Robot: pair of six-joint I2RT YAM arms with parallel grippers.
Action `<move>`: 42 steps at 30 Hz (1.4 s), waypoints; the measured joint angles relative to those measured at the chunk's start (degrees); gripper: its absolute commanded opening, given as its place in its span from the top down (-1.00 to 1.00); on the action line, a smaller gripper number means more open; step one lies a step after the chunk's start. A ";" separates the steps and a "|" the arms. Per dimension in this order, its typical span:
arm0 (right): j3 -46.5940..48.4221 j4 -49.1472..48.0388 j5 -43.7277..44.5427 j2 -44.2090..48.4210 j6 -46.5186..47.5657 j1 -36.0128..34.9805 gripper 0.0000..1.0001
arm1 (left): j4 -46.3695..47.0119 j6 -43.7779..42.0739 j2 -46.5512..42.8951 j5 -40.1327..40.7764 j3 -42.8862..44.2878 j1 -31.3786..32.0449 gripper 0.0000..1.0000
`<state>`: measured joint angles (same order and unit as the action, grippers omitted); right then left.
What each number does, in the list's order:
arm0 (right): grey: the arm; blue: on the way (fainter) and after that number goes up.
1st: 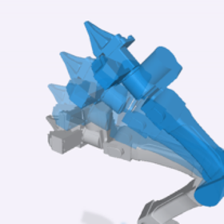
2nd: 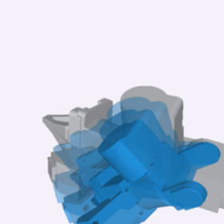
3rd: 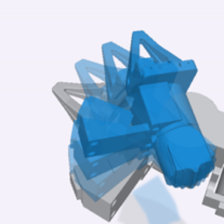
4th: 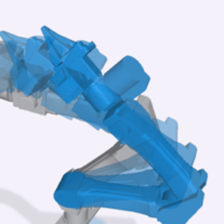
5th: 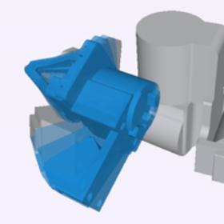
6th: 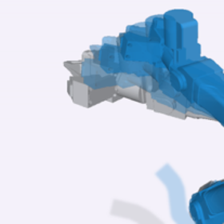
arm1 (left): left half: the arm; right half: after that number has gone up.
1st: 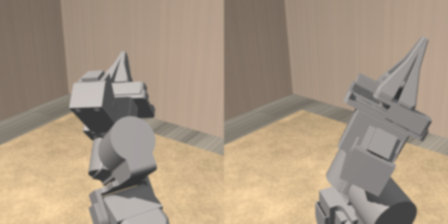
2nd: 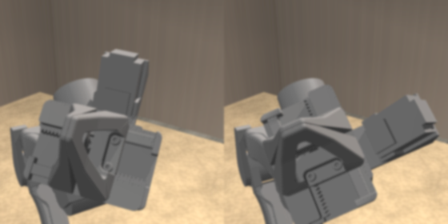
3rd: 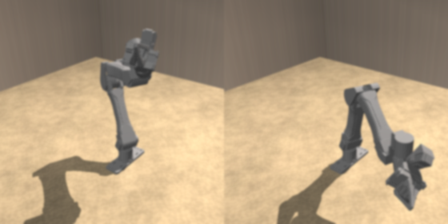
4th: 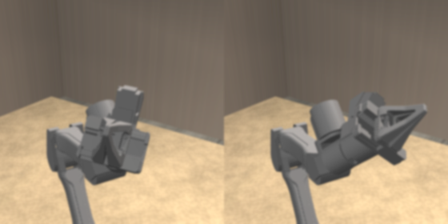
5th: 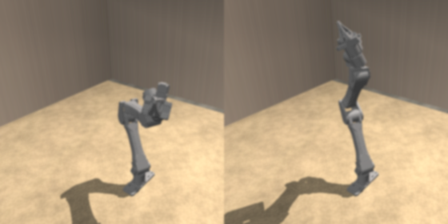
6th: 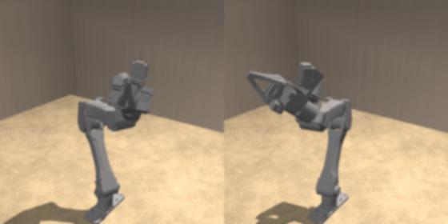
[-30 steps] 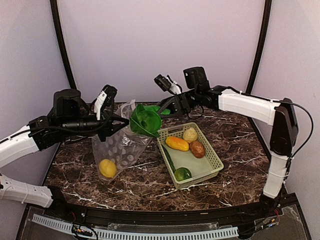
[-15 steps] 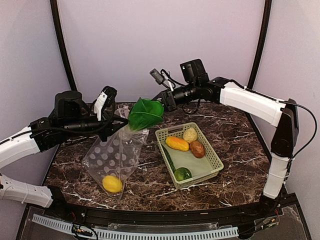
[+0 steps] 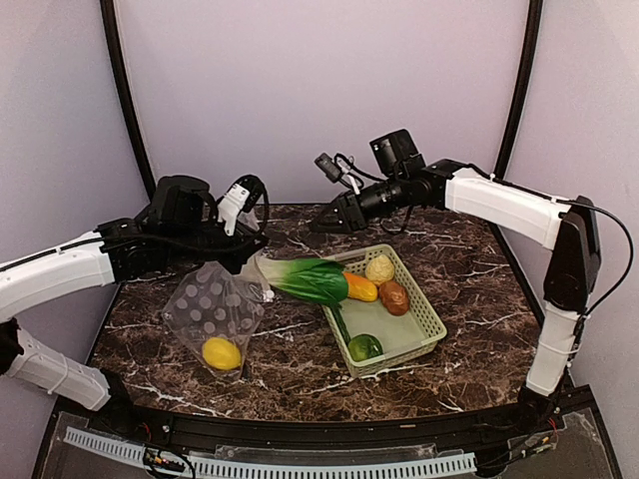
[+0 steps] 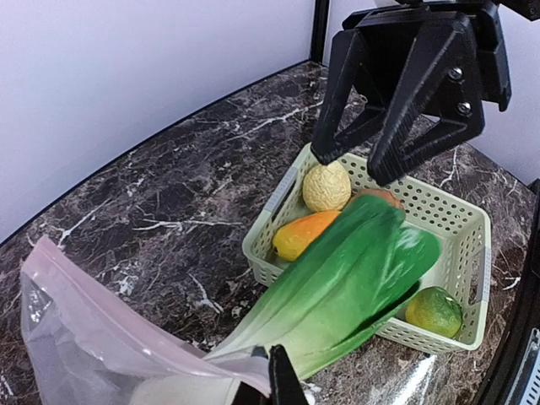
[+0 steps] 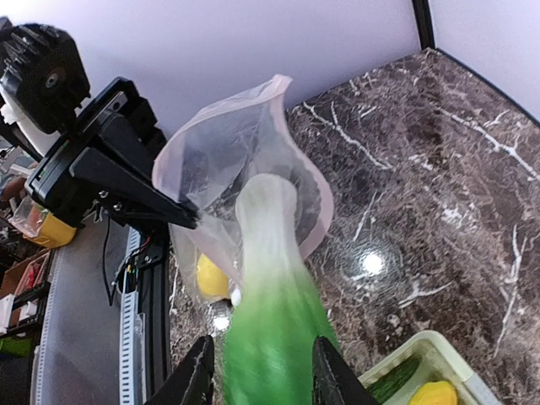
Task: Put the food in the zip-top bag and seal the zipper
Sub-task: Place the fake vegetable in the zipper food storage bag, then adjust the fake vegetable in the zipper food storage bag.
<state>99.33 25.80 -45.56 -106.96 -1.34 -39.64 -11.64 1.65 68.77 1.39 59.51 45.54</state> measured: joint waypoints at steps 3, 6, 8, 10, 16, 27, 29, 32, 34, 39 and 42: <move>-2.93 1.03 -0.39 0.74 1.14 -0.15 0.26 | -0.13 -0.35 5.40 -3.08 2.56 0.00 0.99; -4.94 1.70 0.31 2.05 2.19 0.79 0.09 | -0.39 -0.90 9.77 -6.32 5.27 -0.02 0.99; -6.62 2.21 0.26 3.80 3.41 2.62 -0.12 | -0.59 -1.40 12.98 -8.09 7.76 -0.02 0.99; -9.38 2.99 1.11 6.88 6.45 4.85 -0.35 | -1.11 -1.88 15.87 -9.22 10.19 -0.02 0.99; -23.08 2.03 5.77 17.44 13.44 5.05 -0.67 | -2.01 -2.64 20.44 -10.67 12.92 -0.02 0.98; -36.54 -1.27 21.40 16.57 28.74 4.13 -0.87 | -3.23 -2.45 21.70 -11.06 13.66 -0.02 0.99; -36.54 -2.62 22.67 14.80 30.21 4.13 -0.94 | -3.23 -2.40 21.70 -11.10 13.66 -0.02 0.99; -36.57 -3.72 23.82 12.17 31.56 4.13 -0.95 | -3.23 -2.36 21.79 -11.34 13.66 -0.04 0.99; -36.63 -4.48 24.87 10.32 32.20 4.11 -0.93 | -3.21 -2.32 21.99 -11.50 13.66 -0.02 0.99; -36.72 -6.64 27.10 7.45 33.48 3.76 -0.52 | -3.21 -2.29 22.93 -11.74 13.66 -0.02 0.99; -36.65 -8.24 27.61 6.32 34.47 3.17 0.21 | -3.21 -2.29 23.58 -11.69 13.66 -0.02 0.98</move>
<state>62.67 17.56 -17.96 -100.64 33.12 -36.47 -14.85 -0.64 92.36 -10.31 73.17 45.52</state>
